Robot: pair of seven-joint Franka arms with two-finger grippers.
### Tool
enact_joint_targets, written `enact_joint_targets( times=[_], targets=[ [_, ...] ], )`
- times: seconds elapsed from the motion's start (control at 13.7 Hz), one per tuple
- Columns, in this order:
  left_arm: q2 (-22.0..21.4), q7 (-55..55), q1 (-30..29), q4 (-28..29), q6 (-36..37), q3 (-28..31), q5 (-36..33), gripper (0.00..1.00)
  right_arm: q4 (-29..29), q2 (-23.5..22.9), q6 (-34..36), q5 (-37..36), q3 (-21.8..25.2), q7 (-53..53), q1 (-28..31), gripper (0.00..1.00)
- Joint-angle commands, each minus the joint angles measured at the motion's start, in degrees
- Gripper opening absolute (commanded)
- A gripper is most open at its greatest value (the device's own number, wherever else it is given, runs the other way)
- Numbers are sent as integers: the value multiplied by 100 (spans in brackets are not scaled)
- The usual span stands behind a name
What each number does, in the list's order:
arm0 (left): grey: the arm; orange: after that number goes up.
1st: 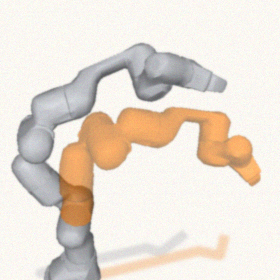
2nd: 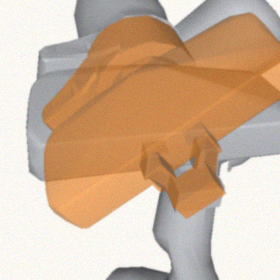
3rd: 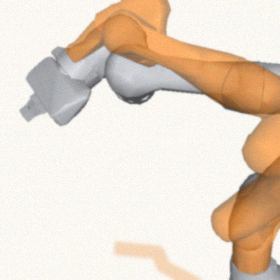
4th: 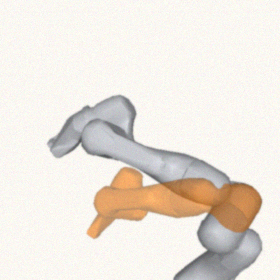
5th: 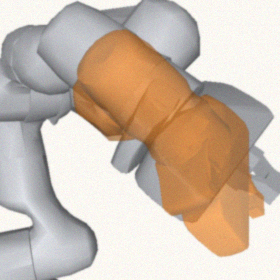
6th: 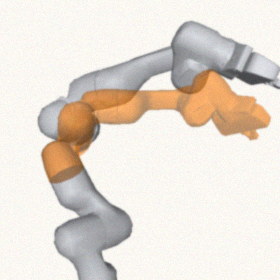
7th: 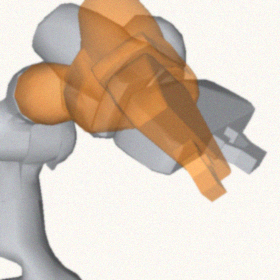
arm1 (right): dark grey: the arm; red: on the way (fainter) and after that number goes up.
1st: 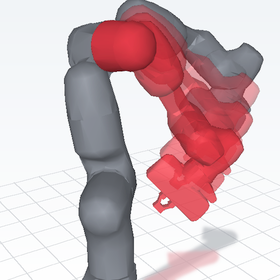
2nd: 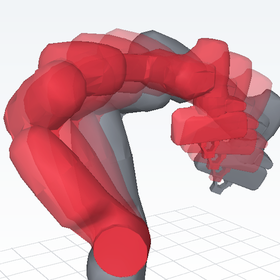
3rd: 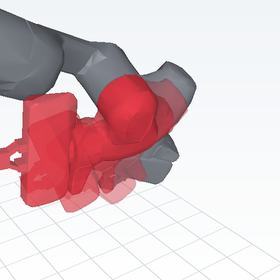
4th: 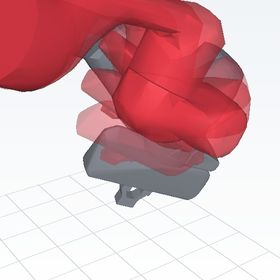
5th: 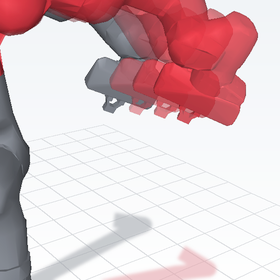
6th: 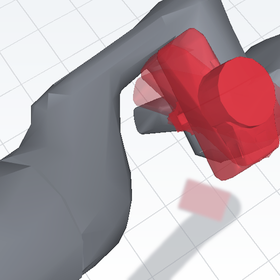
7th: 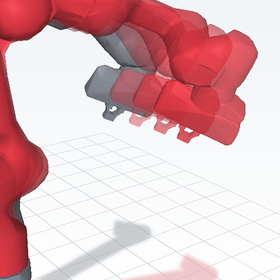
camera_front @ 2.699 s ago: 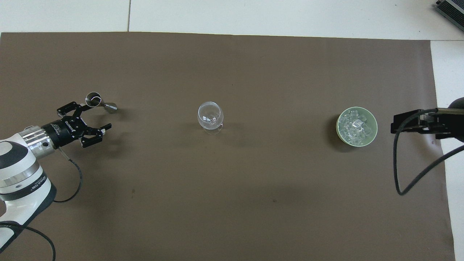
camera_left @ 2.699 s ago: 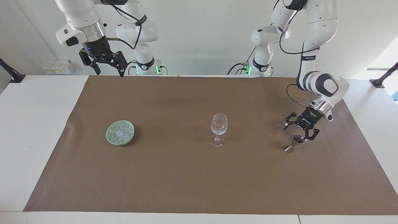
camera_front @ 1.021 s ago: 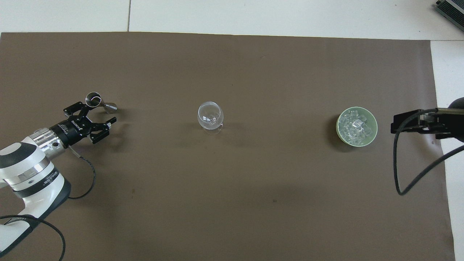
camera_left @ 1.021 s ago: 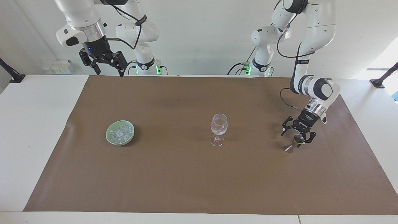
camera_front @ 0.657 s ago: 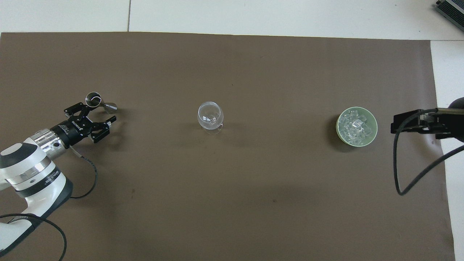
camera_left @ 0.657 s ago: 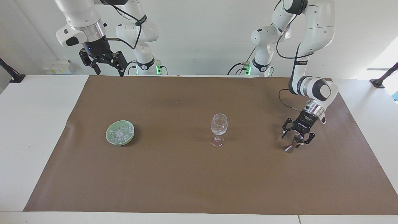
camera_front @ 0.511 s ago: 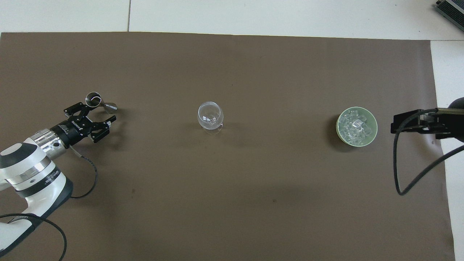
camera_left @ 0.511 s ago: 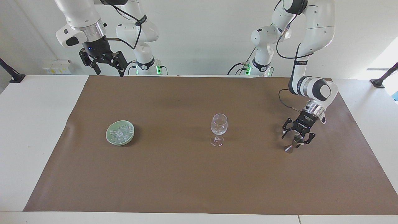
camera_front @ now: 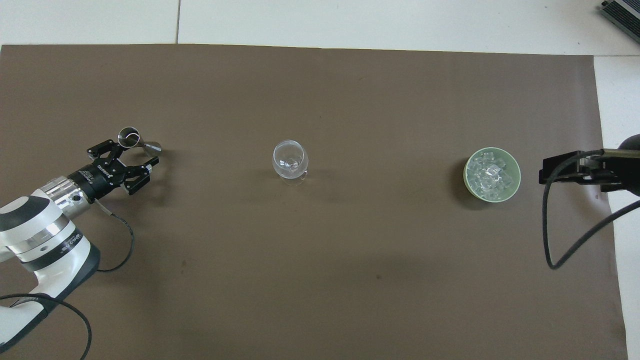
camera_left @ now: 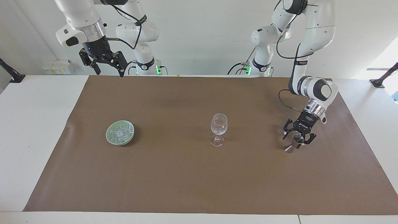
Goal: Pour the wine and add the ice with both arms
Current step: 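Lower the left gripper around the silver jigger and close it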
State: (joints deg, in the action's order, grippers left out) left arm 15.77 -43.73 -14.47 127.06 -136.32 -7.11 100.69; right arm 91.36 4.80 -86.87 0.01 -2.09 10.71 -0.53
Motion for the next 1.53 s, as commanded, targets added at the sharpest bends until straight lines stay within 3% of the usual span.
enact_joint_targets(
  times=[0.0,0.58,0.73,0.88,1.17,1.46],
  targets=[
    [49,119,85,-103,-88,43,214,76,136,126,-67,-18,42,11,-44,100],
    [49,312,137,-103,-105,43,311,69,145,126,-76,-18,42,11,-35,100],
    [49,312,129,-94,-105,43,311,61,136,126,-67,-18,42,11,-35,100],
    [49,312,129,-94,-105,43,311,60,136,118,-76,-18,42,11,-35,100],
    [49,312,111,-94,-105,43,311,46,136,126,-67,-18,42,11,-35,100],
    [49,312,102,-103,-105,43,311,22,136,126,-76,-18,42,19,-35,100]
  ],
)
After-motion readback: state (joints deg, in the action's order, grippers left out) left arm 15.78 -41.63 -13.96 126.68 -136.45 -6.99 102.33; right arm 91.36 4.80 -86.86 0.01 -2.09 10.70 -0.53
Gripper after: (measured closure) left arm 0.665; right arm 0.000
